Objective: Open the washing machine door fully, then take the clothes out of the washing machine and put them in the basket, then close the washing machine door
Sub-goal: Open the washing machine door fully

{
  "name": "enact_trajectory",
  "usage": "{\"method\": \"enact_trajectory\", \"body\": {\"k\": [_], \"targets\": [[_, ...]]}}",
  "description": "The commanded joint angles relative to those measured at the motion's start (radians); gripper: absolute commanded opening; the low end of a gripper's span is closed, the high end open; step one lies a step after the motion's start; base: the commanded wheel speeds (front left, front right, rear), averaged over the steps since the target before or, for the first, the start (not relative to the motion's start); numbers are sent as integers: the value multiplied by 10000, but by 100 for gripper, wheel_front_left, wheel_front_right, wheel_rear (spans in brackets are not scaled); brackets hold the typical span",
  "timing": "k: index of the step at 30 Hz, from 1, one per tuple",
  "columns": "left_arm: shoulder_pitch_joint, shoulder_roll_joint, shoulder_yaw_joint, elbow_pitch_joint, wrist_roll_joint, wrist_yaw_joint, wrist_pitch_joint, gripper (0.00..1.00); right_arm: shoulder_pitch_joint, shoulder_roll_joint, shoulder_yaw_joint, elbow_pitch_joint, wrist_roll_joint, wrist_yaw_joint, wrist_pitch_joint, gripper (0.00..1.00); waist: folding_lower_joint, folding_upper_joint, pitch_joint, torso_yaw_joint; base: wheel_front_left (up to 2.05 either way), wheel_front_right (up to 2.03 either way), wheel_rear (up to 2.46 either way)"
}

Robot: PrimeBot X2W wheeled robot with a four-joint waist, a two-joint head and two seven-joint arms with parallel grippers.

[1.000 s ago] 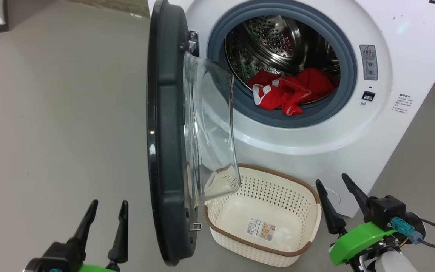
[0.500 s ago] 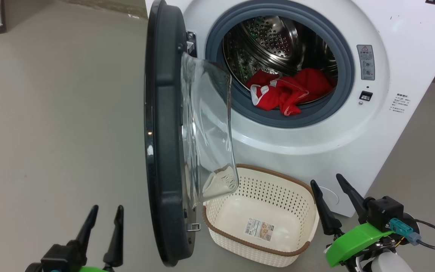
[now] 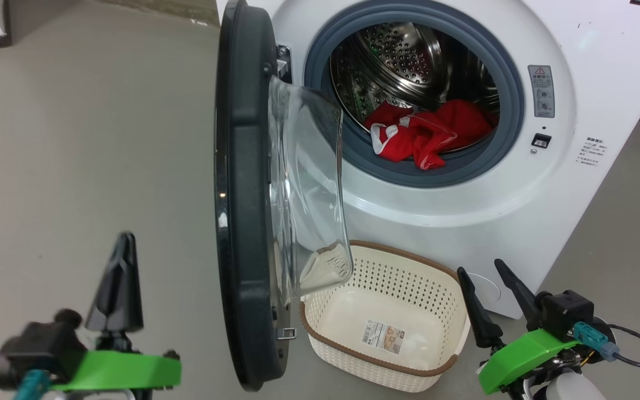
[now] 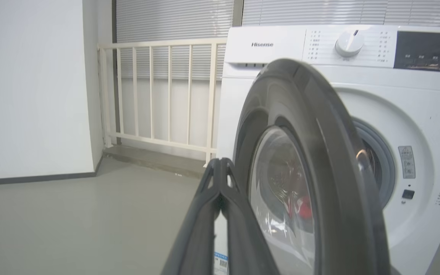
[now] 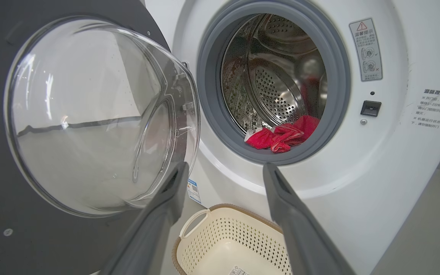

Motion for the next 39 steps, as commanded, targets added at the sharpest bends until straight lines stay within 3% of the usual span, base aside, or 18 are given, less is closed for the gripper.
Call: {"method": "enact_trajectory", "body": {"k": [1,8,15,21,25,32,39], "targets": [[-545,119,278,-676,-137,150,59,0,-318,2,224,-191,80,65,-91,100,0,-1,7,-12,0,0,0],[-1183,116,-206,-3311,-560,694,767,0,-394,3,370,-95,147,65,-91,100,0,-1,52,-144,0,0,0],[-1432,115,-1744,-4442,-820,493,1703,0,-423,3,380,-56,157,65,-91,100,0,-1,122,-288,0,0,0],[-1111,115,-3196,-3914,-1132,590,2367,0,-492,3,239,26,115,65,-91,100,0,-1,175,-387,0,0,0],[-730,115,-3611,-3126,-1095,748,2775,0,-521,3,171,27,75,65,-91,100,0,-1,207,-407,0,0,0],[-249,118,-3543,-1685,-1440,1121,3489,0,-477,3,182,44,86,65,-91,100,0,-1,266,-398,0,0,0],[-234,234,-3157,-1338,-1479,1523,3586,0,-463,3,156,107,39,65,-91,100,0,-1,309,-315,0,0,0]]}}
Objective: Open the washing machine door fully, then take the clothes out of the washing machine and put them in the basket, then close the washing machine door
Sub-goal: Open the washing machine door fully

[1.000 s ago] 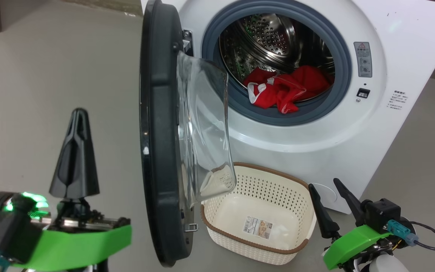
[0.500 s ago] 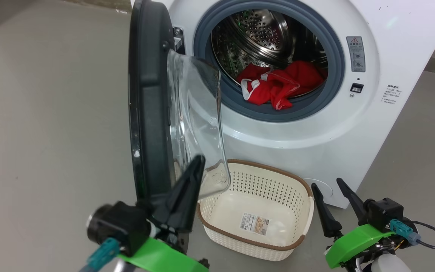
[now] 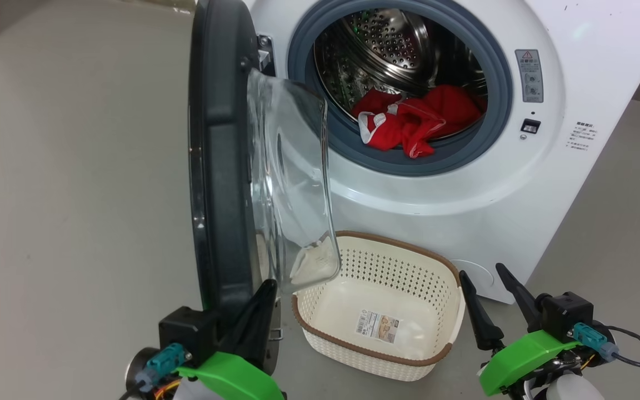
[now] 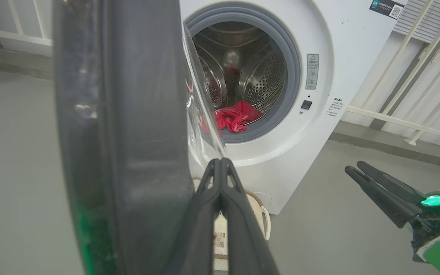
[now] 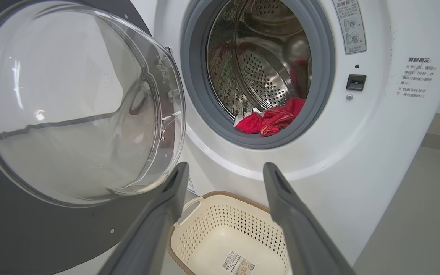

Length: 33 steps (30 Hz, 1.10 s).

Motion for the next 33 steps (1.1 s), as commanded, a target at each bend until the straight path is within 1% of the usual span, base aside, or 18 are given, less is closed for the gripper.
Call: {"method": "enact_trajectory", "body": {"k": [1,7,11,18,22,28,33], "targets": [[-258,132,440,-167,2,147,43,0,-410,5,156,-199,-77,65,-91,100,0,-1,1,35,0,0,0],[-211,281,737,-69,1,422,92,0,-360,5,147,-175,-79,65,-91,100,0,-1,-21,148,0,0,0],[-154,399,1194,-153,-159,646,-2,0,-341,5,202,-160,-56,65,-91,100,0,-1,-29,212,0,0,0],[-61,860,2084,-143,-322,1027,-12,0,-475,5,287,-61,-134,65,-91,100,0,-1,34,284,0,0,0],[-50,1193,2500,-30,-222,1254,-57,0,-553,5,243,-58,-324,65,-91,100,0,-1,120,334,0,0,0],[-340,1645,3139,572,-361,1338,-186,0,-688,5,265,45,-571,65,-91,100,0,-1,212,395,0,0,0],[-621,1898,3521,1197,-591,1226,-414,0,-796,5,252,66,-726,65,-91,100,0,-1,304,398,0,0,0]]}}
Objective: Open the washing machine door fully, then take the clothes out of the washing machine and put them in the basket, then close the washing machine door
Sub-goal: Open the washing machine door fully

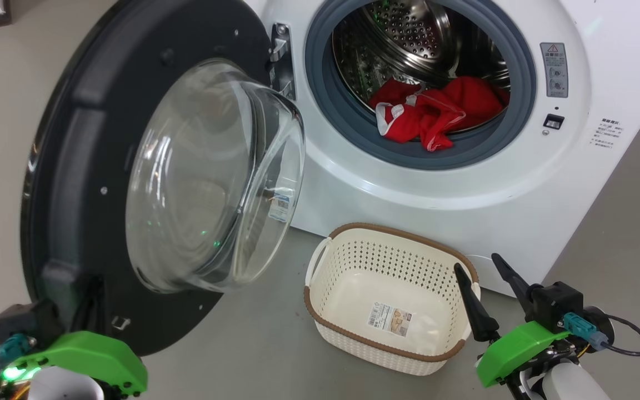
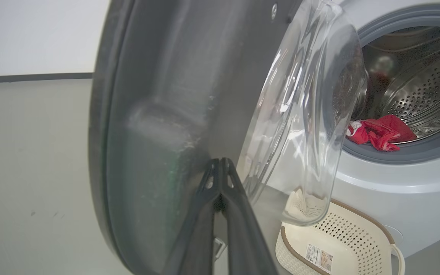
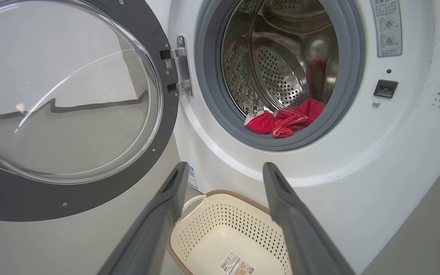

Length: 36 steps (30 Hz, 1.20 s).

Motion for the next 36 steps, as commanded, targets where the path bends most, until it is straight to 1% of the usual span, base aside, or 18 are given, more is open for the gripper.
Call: {"method": "enact_trajectory", "body": {"k": [1,4,7,14,20,23,27,36], "targets": [[-587,395,632,21,-83,40,-162,0,-432,7,218,-212,-88,65,-91,100,0,-1,44,0,0,0,0],[-738,463,764,242,-196,-23,-274,0,-459,7,210,-213,-140,65,-91,100,0,-1,120,2,0,0,0],[-1010,594,942,663,-380,-178,-435,0,-525,7,182,-179,-246,65,-91,100,0,-1,246,8,0,0,0],[-1819,877,1431,1882,-736,-404,-1035,0,-666,-55,130,-136,-432,65,-91,100,0,-1,469,-6,0,0,0],[-2391,1112,1873,2921,-1055,-501,-1452,0,-753,-144,94,-131,-462,65,-91,100,0,-1,643,-70,0,0,0],[-2521,1072,1910,3228,-1043,-481,-1807,0,-771,-173,99,-133,-461,65,-91,100,0,-1,740,-78,0,0,0],[-2838,1088,1844,3784,-1054,-561,-1975,0,-793,-247,67,-160,-441,65,-91,100,0,-1,868,-62,0,0,0],[-4001,1389,1894,5745,-1131,-809,-2577,0,-956,-305,214,-130,-469,65,-91,100,0,-1,1058,-134,0,0,0]]}}
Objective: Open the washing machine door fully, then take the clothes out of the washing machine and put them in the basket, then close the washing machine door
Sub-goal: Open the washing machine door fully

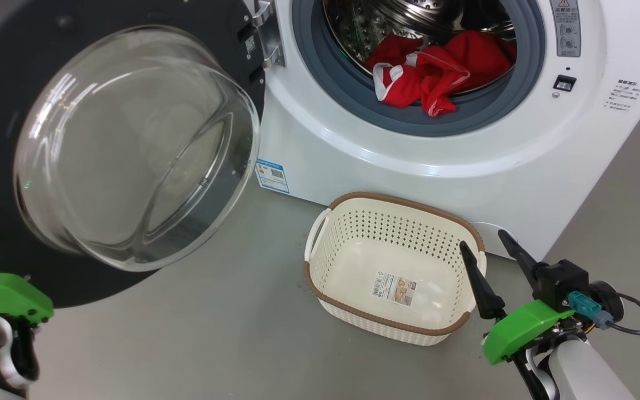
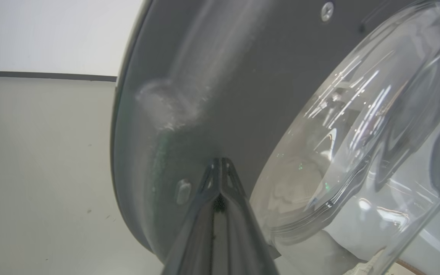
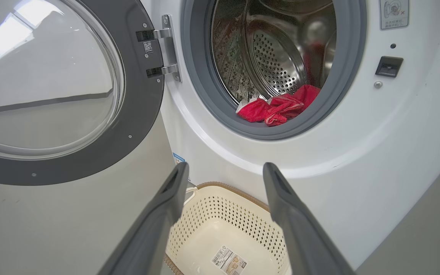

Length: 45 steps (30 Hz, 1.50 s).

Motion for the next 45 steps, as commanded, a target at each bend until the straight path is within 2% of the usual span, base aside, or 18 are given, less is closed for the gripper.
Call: {"method": "enact_trajectory", "body": {"k": [1,12,20,22,23,24,33,39,42,45], "targets": [[-503,696,452,64,-65,-94,-154,0,-355,-56,242,-215,-141,65,-91,100,0,-1,24,-25,0,0,0],[-1186,878,404,1719,-133,-410,-794,0,-403,-150,326,-168,-92,65,-92,100,0,-1,45,-140,0,0,0],[-1015,742,281,1668,-101,-485,-1097,0,-366,3,163,-388,-34,65,-92,100,0,-1,-119,-235,0,0,0],[-860,665,247,1349,-128,-554,-1133,45,-311,41,185,-576,22,65,-92,100,0,-1,-189,-250,0,0,0],[-747,641,218,1139,-121,-574,-1140,80,-262,60,161,-682,52,65,-92,100,0,-1,-239,-262,0,0,0],[-612,644,184,893,-83,-561,-1154,100,-206,81,131,-780,86,65,-92,100,0,-1,-297,-280,0,0,0],[911,672,-29,-2620,264,-305,-1198,100,222,207,109,-1426,257,65,-92,100,0,-1,-657,-688,0,0,0],[1588,230,-399,-4615,-102,-513,-604,100,332,249,-228,-1604,694,65,-92,100,0,-1,-815,-1253,0,0,0],[1908,-22,-680,-5232,-197,-555,-360,100,363,256,-289,-1712,913,65,-92,100,0,-1,-892,-1626,0,0,0],[2208,-29,-1075,-5581,-60,-747,-222,100,366,258,-221,-1840,715,65,-92,100,0,-1,-944,-2045,0,0,0]]}}
